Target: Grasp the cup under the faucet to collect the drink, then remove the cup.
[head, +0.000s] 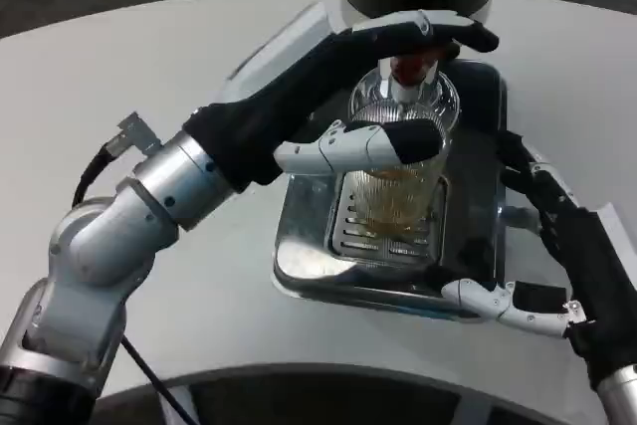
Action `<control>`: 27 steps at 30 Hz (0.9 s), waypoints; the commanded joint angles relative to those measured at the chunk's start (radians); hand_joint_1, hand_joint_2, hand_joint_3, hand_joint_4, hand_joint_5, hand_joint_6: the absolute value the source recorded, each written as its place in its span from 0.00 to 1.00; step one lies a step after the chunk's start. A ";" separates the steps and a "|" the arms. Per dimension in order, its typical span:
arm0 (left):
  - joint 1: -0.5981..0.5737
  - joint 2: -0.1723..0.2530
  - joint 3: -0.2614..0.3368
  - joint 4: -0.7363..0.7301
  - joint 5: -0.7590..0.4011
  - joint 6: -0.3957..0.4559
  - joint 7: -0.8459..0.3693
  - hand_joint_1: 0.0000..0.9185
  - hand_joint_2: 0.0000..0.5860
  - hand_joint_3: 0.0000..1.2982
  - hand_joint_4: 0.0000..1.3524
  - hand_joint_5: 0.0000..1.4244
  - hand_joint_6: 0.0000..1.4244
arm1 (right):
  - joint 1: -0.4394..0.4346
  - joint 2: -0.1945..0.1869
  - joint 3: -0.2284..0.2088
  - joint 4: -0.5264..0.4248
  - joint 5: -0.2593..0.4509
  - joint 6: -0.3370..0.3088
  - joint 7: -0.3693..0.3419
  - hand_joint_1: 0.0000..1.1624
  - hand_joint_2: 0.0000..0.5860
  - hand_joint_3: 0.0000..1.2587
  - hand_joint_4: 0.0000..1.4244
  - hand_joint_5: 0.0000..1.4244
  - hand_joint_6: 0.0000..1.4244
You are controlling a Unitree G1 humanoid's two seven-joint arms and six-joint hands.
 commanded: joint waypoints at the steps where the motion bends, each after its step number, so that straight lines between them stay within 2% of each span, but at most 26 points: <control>1: 0.030 0.017 -0.022 0.019 0.037 0.006 -0.018 0.00 0.09 0.26 0.14 0.18 0.13 | -0.031 0.040 0.003 0.070 0.033 -0.059 -0.048 0.87 0.24 0.07 0.06 0.08 0.17; 13: 0.026 0.015 -0.026 0.024 0.044 0.005 -0.008 0.00 0.09 0.26 0.14 0.18 0.13 | -0.097 0.123 0.019 0.210 0.052 -0.146 -0.152 0.88 0.23 0.07 0.06 0.09 0.17; 27: 0.013 0.013 -0.036 0.052 0.053 -0.004 0.007 0.00 0.09 0.26 0.15 0.18 0.12 | -0.188 0.159 0.035 0.370 0.046 -0.197 -0.207 0.85 0.21 0.05 0.05 0.08 0.16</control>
